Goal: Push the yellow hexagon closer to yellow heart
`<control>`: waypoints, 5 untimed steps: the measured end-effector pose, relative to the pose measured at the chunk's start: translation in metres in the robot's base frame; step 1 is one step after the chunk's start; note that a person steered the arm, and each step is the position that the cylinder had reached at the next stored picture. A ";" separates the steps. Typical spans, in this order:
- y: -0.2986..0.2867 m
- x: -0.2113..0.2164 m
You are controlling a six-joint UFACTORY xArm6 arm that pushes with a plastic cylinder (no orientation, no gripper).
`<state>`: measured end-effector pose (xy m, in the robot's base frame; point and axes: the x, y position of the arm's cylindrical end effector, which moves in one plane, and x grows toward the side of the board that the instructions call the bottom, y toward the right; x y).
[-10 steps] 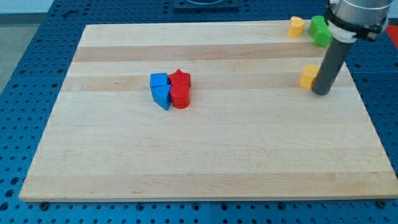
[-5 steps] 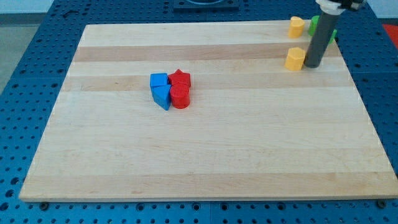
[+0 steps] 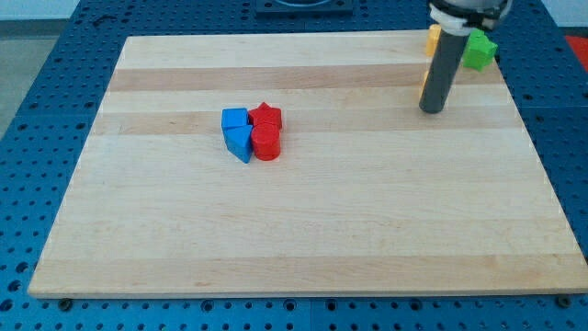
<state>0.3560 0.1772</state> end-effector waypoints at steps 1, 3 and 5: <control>0.007 -0.025; 0.008 -0.039; 0.008 -0.046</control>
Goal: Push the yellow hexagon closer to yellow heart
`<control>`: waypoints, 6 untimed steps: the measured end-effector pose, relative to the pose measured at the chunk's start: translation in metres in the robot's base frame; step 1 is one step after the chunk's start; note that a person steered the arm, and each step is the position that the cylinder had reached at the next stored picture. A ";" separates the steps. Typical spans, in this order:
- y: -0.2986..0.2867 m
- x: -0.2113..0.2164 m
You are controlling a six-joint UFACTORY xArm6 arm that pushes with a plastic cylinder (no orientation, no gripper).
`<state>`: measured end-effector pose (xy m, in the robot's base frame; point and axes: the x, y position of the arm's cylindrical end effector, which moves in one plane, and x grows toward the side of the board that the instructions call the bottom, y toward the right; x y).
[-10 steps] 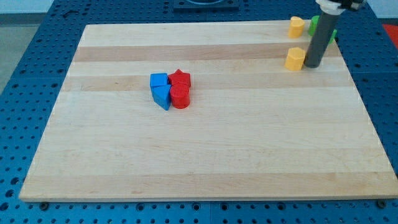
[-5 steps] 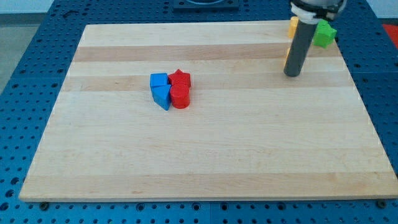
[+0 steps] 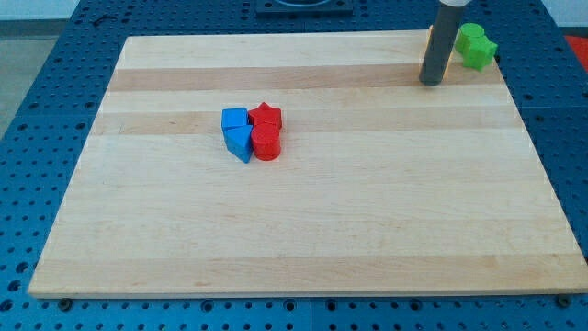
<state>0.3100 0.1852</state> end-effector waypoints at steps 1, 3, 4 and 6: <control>-0.013 0.000; -0.039 -0.014; -0.013 -0.016; -0.009 -0.015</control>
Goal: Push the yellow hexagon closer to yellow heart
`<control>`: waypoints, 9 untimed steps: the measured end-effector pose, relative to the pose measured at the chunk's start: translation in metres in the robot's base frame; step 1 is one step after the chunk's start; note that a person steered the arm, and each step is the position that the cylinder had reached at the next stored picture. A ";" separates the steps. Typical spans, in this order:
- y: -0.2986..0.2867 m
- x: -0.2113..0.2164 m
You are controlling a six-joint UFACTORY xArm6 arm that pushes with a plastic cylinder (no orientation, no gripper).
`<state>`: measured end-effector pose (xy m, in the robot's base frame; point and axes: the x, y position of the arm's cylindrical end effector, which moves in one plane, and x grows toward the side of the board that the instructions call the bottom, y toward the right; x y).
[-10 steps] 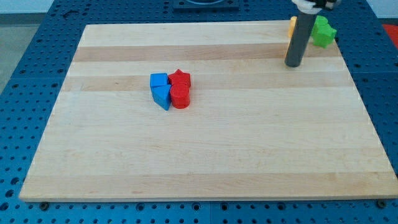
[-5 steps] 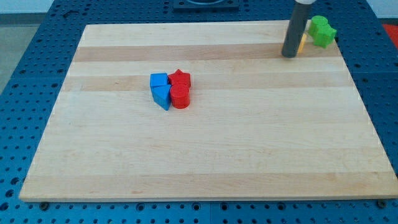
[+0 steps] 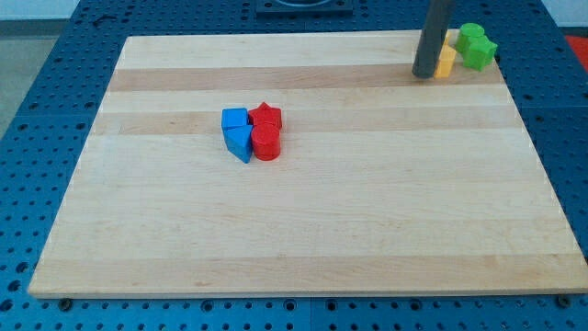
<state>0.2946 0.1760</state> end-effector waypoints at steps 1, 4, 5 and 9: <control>0.000 0.001; 0.012 -0.009; 0.012 -0.001; 0.027 0.015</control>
<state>0.3099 0.2027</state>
